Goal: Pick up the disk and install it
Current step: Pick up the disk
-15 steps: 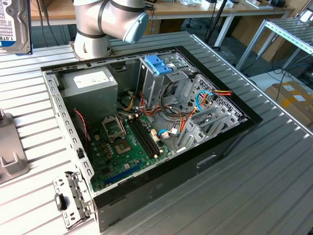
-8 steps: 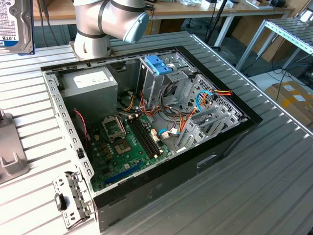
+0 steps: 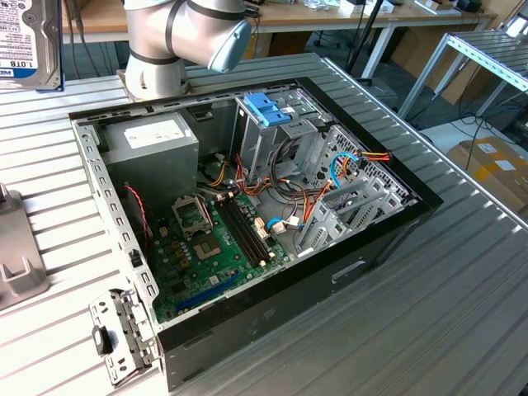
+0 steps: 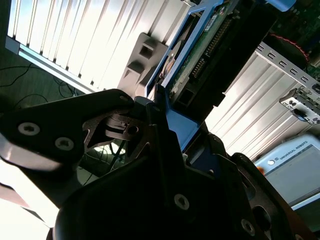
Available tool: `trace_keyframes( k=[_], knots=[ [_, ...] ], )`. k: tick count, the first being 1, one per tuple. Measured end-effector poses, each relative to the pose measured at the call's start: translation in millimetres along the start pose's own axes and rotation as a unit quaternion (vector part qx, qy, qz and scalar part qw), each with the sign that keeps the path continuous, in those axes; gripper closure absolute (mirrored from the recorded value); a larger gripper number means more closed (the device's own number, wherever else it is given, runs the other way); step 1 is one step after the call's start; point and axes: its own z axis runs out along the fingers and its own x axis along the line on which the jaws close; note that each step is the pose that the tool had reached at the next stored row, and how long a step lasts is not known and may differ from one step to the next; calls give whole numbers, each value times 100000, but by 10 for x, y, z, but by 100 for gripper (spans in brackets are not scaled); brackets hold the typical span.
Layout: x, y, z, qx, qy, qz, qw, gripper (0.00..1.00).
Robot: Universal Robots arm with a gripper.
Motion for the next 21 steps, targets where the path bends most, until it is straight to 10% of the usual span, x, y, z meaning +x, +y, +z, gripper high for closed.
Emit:
trace_keyframes(
  k=[21],
  knots=[
    [19, -140, -13, -7, 1, 1, 100000, 63]
  ],
)
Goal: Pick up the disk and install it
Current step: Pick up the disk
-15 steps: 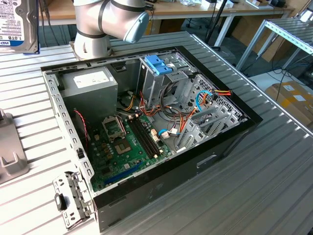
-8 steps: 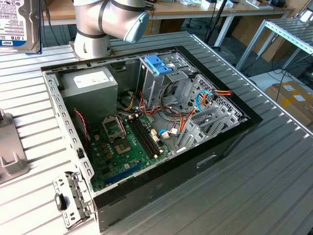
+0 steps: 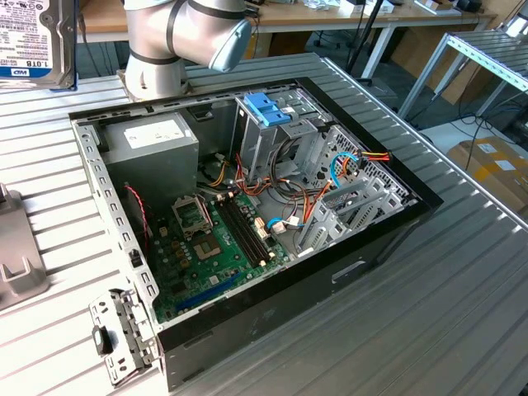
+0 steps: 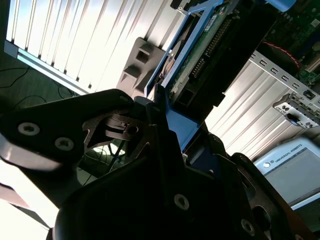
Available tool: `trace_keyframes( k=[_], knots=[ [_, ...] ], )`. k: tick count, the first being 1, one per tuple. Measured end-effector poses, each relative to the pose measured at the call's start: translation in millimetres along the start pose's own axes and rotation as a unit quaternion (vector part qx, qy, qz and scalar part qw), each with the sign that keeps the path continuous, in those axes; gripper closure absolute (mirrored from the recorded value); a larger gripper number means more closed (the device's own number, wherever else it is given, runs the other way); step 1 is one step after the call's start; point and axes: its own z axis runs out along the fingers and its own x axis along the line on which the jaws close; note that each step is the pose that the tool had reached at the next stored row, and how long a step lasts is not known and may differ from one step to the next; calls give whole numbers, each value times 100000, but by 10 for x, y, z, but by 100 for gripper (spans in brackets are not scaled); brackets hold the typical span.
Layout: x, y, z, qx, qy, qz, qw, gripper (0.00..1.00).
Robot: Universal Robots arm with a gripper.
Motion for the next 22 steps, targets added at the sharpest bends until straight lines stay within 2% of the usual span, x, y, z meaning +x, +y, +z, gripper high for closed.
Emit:
trace_keyframes(
  k=[3, 8, 22],
  knots=[
    [1, -20, -1, -2, -1, 0, 100000, 63],
    [4, -90, -7, -4, -3, -1, 100000, 63],
    [5, -195, -15, -11, 1, 2, 100000, 63]
  ],
)
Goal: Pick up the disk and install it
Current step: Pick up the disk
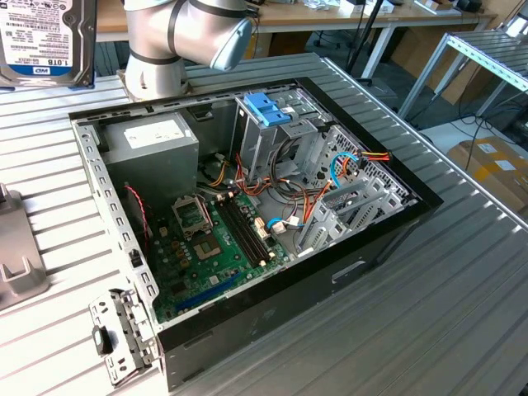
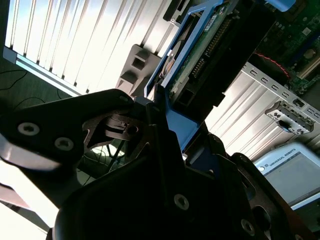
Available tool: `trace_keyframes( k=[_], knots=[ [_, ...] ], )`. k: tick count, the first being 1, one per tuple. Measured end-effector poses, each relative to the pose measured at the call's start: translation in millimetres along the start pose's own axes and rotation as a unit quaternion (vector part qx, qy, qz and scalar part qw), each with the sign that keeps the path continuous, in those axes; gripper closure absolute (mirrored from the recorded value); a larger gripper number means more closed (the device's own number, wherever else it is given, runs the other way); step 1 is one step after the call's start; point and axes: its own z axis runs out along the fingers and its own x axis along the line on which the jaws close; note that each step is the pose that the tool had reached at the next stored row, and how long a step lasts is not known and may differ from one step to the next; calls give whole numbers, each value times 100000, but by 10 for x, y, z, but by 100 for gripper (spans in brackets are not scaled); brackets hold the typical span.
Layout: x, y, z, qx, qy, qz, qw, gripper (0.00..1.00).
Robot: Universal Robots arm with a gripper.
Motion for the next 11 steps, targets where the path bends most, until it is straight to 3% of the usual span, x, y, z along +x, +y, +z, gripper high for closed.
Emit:
trace_keyframes(
  k=[11],
  knots=[
    [-1, -84, -6, -1, -3, -2, 100000, 63]
  ],
)
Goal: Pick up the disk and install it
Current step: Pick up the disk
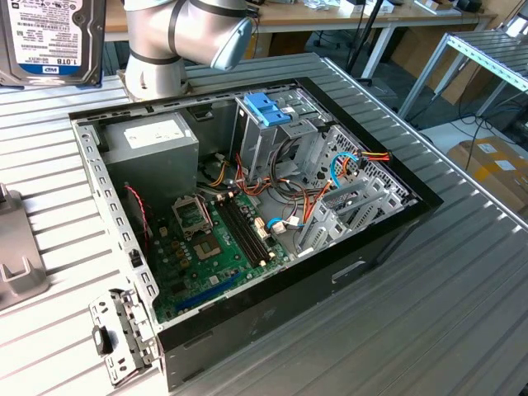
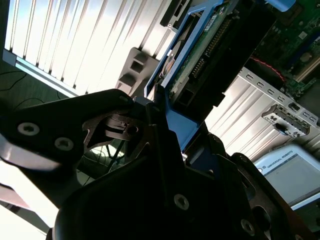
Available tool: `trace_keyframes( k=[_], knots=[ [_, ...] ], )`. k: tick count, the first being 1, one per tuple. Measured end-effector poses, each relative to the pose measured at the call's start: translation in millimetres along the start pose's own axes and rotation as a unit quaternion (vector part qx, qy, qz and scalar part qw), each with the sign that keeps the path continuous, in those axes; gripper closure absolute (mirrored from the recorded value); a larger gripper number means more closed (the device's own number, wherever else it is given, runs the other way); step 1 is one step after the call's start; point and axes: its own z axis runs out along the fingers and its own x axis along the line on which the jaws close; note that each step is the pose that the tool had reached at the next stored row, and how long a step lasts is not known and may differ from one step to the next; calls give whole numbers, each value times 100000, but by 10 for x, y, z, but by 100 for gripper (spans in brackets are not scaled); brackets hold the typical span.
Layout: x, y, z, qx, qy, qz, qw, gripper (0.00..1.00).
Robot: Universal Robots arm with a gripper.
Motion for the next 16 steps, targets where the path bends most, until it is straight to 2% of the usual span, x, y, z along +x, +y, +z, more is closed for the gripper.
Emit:
trace_keyframes(
  k=[16],
  knots=[
    [0, -127, -9, -10, 2, 2, 100000, 63]
  ],
)
